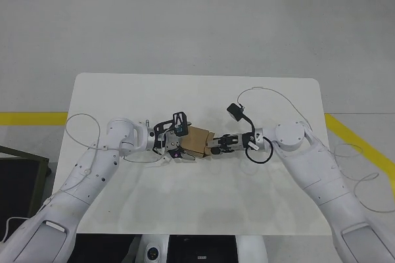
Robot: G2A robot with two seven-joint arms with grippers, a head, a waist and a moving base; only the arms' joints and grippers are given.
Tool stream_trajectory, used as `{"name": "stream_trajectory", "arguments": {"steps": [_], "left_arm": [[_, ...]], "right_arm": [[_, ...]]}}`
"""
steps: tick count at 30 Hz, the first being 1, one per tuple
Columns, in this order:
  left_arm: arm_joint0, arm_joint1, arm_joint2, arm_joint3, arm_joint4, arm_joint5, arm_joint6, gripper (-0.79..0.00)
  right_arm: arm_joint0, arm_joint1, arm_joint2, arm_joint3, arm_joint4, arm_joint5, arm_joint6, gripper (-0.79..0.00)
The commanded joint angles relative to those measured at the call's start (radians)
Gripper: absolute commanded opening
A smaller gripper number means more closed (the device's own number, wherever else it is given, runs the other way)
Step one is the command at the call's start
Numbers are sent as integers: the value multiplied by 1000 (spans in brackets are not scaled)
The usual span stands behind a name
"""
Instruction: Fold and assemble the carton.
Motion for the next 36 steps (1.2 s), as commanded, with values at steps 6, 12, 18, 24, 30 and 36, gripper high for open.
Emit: {"name": "stream_trajectory", "arguments": {"steps": [6, 12, 18, 24, 30, 36], "left_arm": [[0, 0, 0, 1, -3, 0, -2, 0], [0, 1, -1, 1, -7, 0, -2, 0], [1, 1, -2, 3, -7, 0, -3, 0], [2, 2, -3, 6, -10, 0, -4, 0], [1, 3, -2, 6, -14, 0, -6, 0], [0, 3, -1, 5, -15, 0, -7, 0]], "right_arm": [[6, -3, -4, -12, -2, 3, -7, -662], [12, -9, -15, -7, 14, -12, -7, -594], [3, -8, -3, 7, 31, -32, -1, -545], [-33, 6, 38, -23, 54, -61, 13, -533], [-68, 20, 69, -56, 35, -64, 14, -785], [-80, 18, 51, -51, 31, -57, 5, -785]]}}
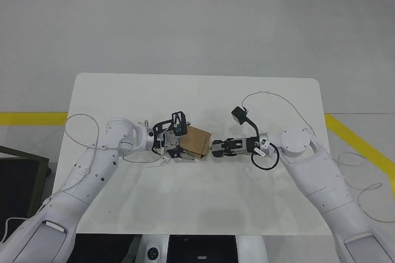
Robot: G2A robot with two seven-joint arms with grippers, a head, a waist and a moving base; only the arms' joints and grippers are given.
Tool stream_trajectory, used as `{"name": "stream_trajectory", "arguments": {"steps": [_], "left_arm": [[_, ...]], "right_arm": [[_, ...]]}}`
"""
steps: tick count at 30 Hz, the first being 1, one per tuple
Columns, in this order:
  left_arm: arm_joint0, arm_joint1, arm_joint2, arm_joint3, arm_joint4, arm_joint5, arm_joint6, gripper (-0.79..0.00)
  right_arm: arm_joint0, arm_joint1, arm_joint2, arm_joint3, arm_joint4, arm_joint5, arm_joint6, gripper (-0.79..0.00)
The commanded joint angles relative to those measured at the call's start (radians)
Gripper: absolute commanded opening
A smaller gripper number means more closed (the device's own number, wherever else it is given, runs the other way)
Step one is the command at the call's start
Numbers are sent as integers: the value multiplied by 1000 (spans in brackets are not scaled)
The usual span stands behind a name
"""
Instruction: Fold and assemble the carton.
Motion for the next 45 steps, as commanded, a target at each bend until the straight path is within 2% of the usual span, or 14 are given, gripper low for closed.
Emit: {"name": "stream_trajectory", "arguments": {"steps": [1, 21, 29, 35, 38, 39, 40, 41, 42, 45], "left_arm": [[0, 0, 0, 0, -1, 0, -1, 0], [-3, 0, 1, -3, -4, 0, -2, 0], [-2, 9, -22, 7, -18, 0, -6, 0], [37, 39, -51, -31, -59, 0, -4, 0], [69, 65, -80, -63, -97, 0, 2, 0], [80, 76, -94, -77, -107, 0, 2, 0], [92, 86, -109, -93, -115, 0, 3, 0], [107, 97, -123, -109, -126, 0, 7, 0], [121, 107, -137, -124, -135, 0, 9, 0], [159, 135, -189, -155, -169, 0, 35, 0]], "right_arm": [[4, -3, -10, 5, 0, -1, -5, -785], [77, -38, -85, 73, 20, -24, -12, -785], [53, -21, -30, 49, 25, -45, -7, -785], [5, 6, 54, 8, 30, -128, 2, -782], [-18, 19, 95, -21, 16, -176, -2, -690], [-25, 23, 110, -33, 11, -200, -13, -597], [-34, 26, 126, -43, 2, -230, -33, -431], [-43, 30, 139, -52, -12, -256, -50, -142], [-52, 32, 150, -61, -21, -282, -67, 0], [-71, 39, 176, -78, -50, -354, -111, 0]]}}
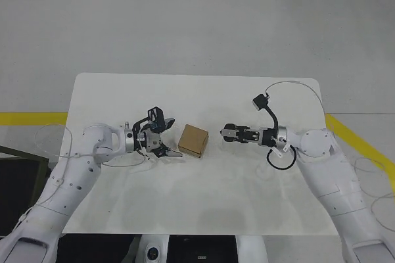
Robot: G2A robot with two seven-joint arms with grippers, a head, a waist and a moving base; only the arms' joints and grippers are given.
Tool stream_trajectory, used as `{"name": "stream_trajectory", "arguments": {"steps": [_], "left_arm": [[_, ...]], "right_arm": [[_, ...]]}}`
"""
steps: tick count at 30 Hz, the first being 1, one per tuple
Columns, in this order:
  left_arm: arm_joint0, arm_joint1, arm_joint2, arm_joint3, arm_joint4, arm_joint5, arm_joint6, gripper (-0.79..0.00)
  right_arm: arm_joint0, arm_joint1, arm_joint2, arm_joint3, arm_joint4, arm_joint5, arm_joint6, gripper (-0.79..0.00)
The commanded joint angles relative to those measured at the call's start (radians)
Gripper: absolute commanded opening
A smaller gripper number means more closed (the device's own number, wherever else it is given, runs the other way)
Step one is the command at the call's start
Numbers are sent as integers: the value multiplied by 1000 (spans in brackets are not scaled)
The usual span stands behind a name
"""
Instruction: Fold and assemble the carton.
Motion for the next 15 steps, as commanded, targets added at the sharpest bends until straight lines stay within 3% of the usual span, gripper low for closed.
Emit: {"name": "stream_trajectory", "arguments": {"steps": [1, 8, 15], "left_arm": [[23, 16, -39, -11, -24, 0, 25, 0], [61, 46, -178, 1, -86, 53, 71, 0], [21, 53, -228, 37, -111, 88, 38, 0]], "right_arm": [[-6, 3, 14, -3, -27, -43, -27, 0], [-20, 19, 85, -5, -184, -190, -175, 0], [-31, 34, 179, -13, -345, -305, -362, 0]]}}
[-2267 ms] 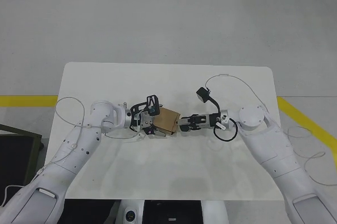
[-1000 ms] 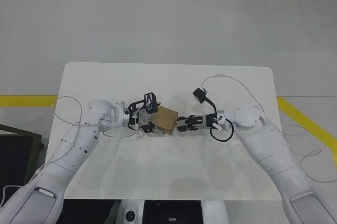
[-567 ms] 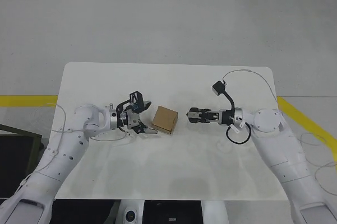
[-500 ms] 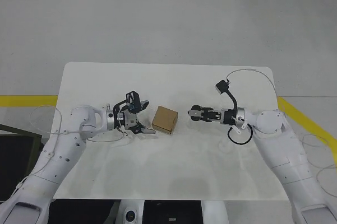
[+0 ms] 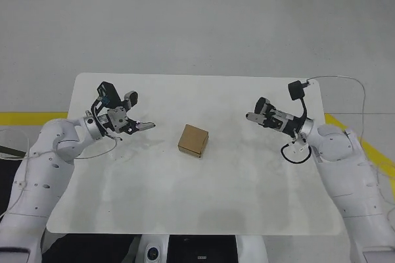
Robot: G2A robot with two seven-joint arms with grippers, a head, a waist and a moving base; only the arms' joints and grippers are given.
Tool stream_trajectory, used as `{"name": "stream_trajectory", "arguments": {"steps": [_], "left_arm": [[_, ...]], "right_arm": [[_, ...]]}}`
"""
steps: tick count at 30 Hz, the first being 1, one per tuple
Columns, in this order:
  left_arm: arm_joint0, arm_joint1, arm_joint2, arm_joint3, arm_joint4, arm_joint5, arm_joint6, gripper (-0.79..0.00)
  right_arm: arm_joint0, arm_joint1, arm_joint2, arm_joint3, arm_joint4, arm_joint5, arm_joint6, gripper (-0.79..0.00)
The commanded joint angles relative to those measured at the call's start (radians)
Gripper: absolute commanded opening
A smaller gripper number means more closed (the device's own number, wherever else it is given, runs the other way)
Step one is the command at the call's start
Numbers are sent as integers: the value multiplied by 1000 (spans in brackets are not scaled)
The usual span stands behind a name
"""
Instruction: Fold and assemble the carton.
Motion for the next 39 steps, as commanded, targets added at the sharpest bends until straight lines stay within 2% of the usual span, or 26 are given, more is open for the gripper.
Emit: {"name": "stream_trajectory", "arguments": {"steps": [1, 8, 9, 10, 11, 12, 20, 39], "left_arm": [[-19, 1, -12, 12, 3, 14, -1, 0], [-83, 9, -68, 49, 29, 46, -5, 0], [-90, 11, -78, 55, 28, 54, -3, 0], [-96, 12, -85, 58, 26, 60, -1, 0], [-102, 12, -92, 61, 23, 66, 1, 0], [-108, 13, -98, 63, 23, 73, -1, 0], [-135, 14, -108, 48, -3, 104, -34, 0], [-138, 14, -103, 37, -13, 107, -47, -1]], "right_arm": [[2, 4, 24, -6, -66, -16, -50, 0], [8, 19, 100, -31, -269, -1, -169, 0], [11, 22, 110, -36, -294, 0, -175, -117], [14, 25, 117, -46, -328, 0, -175, -465], [15, 27, 123, -59, -358, 2, -177, -474], [17, 30, 127, -75, -385, 1, -180, 0], [14, 38, 144, -125, -474, 34, -227, 0], [13, 39, 142, -127, -475, 35, -228, -1]]}}
